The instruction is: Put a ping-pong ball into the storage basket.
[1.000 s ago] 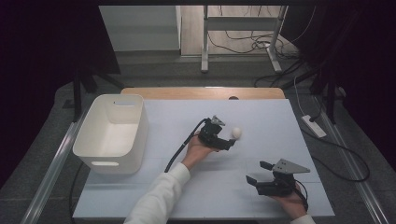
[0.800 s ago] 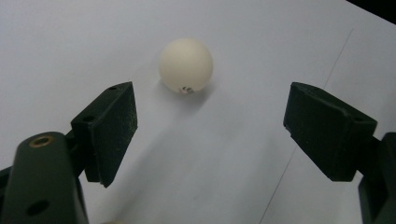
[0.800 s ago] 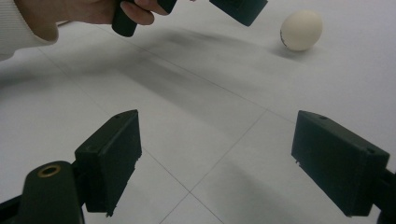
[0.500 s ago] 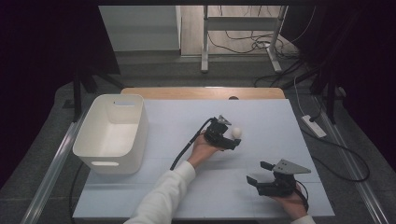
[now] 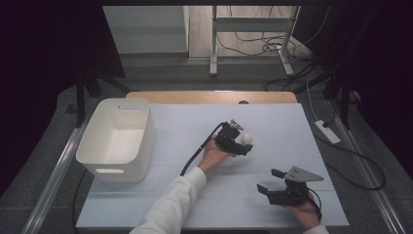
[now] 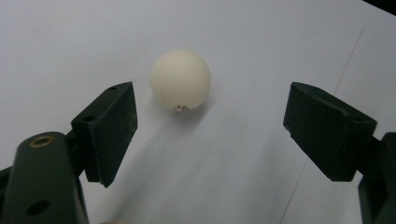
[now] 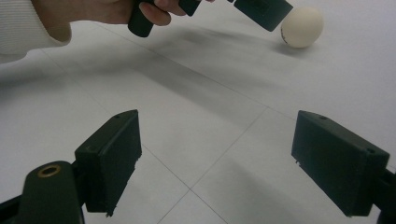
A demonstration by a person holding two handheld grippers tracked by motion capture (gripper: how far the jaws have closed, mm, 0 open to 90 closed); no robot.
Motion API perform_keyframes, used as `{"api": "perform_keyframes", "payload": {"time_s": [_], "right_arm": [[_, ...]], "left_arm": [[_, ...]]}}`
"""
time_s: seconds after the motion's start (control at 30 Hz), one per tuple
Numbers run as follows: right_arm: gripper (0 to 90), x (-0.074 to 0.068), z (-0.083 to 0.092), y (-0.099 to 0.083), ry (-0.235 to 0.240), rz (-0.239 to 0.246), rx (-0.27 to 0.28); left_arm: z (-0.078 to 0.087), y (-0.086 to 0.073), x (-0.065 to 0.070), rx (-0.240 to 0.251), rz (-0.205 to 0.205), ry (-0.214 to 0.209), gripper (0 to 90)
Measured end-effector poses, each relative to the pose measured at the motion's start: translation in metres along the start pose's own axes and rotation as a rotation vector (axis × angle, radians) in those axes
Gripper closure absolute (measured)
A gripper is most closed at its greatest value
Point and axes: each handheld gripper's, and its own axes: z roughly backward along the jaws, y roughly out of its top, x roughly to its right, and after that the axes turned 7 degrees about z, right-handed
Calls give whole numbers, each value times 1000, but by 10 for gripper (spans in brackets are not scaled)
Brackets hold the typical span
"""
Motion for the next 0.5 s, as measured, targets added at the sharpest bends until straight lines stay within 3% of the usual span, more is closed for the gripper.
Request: {"api": "perform_keyframes", "payload": {"time_s": [0.5], "right_arm": [[160, 1, 1, -1, -7, -6, 4]], "left_arm": [[-8, 3, -8, -14, 20, 8, 187]]}}
